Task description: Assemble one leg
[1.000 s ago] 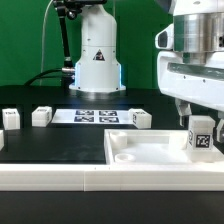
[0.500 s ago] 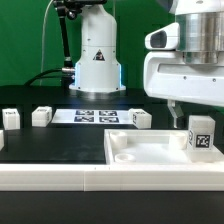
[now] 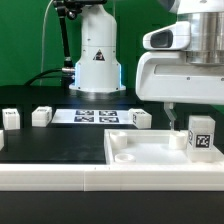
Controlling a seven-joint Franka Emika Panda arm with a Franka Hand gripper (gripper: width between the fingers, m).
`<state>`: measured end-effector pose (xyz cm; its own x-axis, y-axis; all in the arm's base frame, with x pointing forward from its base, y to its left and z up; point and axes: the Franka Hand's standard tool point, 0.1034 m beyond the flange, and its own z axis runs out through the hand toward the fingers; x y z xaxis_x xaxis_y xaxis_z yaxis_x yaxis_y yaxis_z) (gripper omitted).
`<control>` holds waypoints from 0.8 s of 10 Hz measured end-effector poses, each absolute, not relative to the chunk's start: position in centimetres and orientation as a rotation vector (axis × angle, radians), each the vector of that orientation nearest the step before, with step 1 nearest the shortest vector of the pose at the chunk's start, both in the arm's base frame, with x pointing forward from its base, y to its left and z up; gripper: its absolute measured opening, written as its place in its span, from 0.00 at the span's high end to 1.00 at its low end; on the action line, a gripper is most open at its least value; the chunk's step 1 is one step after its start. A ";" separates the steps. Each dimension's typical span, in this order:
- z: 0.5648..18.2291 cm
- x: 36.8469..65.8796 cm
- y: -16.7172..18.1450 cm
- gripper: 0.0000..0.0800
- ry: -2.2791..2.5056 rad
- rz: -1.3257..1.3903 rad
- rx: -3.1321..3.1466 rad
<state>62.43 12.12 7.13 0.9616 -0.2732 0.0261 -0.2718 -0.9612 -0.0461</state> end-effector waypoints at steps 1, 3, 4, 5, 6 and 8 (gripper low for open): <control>7.2 62.5 12.0 0.19 0.280 -0.056 -3.094; 7.2 62.5 11.7 0.19 0.187 -0.061 -3.108; 7.2 62.5 11.7 0.29 0.193 -0.061 -3.108; 7.2 62.5 11.7 0.52 0.193 -0.061 -3.108; 7.2 62.5 11.7 0.64 0.193 -0.061 -3.108; 7.2 62.6 11.7 0.64 0.224 -0.063 -3.105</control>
Offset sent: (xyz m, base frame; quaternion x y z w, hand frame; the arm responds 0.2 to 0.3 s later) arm 0.0000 0.0000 0.0000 0.0000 0.0000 0.0000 1.0000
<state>62.56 11.70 7.18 0.9888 -0.1442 0.0386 -0.1431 -0.9892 -0.0310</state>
